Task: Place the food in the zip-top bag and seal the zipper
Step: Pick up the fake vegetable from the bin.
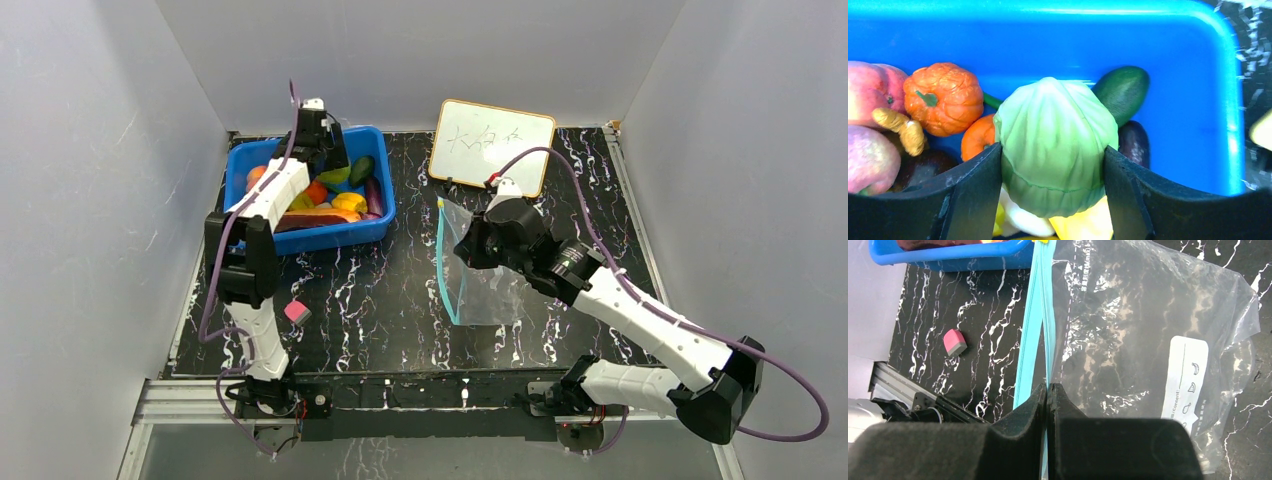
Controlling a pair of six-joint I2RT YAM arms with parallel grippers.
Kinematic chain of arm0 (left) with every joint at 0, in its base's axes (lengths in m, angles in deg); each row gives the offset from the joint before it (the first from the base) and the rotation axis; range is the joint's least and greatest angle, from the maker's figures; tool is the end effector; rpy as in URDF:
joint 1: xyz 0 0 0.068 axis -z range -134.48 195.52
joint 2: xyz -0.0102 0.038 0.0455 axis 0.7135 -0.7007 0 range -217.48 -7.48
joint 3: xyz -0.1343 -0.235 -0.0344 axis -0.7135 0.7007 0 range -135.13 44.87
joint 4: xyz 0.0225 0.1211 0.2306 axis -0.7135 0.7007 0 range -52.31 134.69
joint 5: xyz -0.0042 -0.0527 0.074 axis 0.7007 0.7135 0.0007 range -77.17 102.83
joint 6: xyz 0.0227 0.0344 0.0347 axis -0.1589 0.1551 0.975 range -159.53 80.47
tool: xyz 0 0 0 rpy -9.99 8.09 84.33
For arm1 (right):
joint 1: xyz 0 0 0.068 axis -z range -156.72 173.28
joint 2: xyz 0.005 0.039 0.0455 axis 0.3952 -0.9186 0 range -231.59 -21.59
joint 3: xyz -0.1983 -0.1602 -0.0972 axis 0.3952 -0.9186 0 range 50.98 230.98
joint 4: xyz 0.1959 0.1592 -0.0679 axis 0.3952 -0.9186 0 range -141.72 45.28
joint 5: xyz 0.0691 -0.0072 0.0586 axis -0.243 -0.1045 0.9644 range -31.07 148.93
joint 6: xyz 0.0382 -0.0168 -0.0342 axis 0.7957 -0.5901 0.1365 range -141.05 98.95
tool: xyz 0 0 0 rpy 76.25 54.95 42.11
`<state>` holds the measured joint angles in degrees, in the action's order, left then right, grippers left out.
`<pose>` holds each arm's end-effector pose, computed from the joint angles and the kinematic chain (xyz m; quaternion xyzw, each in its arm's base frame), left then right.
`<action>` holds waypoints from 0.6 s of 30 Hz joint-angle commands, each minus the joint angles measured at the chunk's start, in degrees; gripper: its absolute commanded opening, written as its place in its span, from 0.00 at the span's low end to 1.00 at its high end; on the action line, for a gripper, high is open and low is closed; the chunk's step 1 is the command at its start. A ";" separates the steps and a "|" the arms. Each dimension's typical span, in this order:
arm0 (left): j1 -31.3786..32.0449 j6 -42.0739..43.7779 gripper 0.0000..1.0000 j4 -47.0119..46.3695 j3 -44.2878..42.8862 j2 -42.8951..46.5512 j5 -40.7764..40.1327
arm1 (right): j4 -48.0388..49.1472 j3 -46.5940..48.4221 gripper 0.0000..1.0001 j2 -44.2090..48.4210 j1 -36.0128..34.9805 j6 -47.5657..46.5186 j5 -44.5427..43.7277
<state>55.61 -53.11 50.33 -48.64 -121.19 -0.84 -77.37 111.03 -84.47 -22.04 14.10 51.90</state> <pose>0.4622 -0.0738 0.2681 -0.0835 0.8698 0.0048 0.4863 0.1692 0.1649 0.3328 -0.0507 0.8862 0.2537 0.3842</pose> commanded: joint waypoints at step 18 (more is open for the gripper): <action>-0.16 -13.47 0.44 2.80 24.09 38.55 26.17 | 8.49 -3.53 0.00 3.76 0.07 5.40 1.39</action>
<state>55.58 -62.71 53.92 -28.10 -89.13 16.58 -74.11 108.26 -83.07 -22.04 17.71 52.97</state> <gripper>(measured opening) 0.635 0.009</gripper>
